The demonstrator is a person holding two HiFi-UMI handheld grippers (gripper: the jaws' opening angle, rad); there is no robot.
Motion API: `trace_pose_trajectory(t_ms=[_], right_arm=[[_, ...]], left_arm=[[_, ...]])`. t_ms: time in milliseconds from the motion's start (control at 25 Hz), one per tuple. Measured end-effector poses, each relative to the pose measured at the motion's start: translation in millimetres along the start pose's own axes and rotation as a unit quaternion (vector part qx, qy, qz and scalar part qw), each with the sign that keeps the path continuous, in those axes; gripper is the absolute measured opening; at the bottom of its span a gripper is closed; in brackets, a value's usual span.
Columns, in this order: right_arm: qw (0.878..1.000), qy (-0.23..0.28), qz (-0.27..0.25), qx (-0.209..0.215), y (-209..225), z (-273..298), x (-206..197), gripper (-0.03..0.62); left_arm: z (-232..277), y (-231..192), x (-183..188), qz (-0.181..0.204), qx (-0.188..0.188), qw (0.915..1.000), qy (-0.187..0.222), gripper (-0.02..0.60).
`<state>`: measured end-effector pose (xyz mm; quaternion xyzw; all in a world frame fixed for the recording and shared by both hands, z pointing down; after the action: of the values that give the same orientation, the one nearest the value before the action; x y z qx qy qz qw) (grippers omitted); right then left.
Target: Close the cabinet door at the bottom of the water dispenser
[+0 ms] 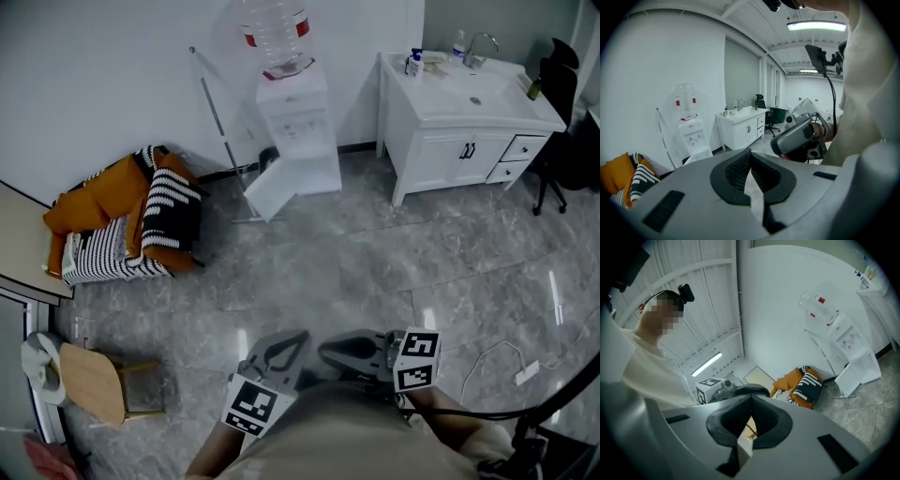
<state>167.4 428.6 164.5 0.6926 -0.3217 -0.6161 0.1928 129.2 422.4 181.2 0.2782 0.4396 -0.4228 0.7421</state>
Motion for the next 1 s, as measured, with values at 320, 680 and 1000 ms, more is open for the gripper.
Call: trace_pose_trajectory(t_ms=[320,680,1000], right_arm=[[1.000,0.012,0.003,0.013,20,-13,12,0.015],[0.997,0.016,-0.023,-0.069,47,-19,40,0.015],[0.993,-0.031,-0.063,-0.095,64,47,56,0.015]], left_arm=[[25,3,6,-0.037,-0.032,0.9986,-0.018,-0.009],[53,-30,17,-0.018,-0.061,0.9979,0.017,-0.009],[39,-103,19,-0.039,-0.063,0.9956,0.057,-0.009]])
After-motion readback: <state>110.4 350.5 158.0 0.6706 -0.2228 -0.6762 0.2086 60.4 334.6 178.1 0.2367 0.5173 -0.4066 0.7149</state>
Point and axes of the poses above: the fingertips, and each gripper's own axes: z forward along the fingers, y to its right, x out of its top, the point moved 1 cm from there along -z, backward along the fingers, and after that the axes turned 4 degrees about y, right-handed, at the moved point
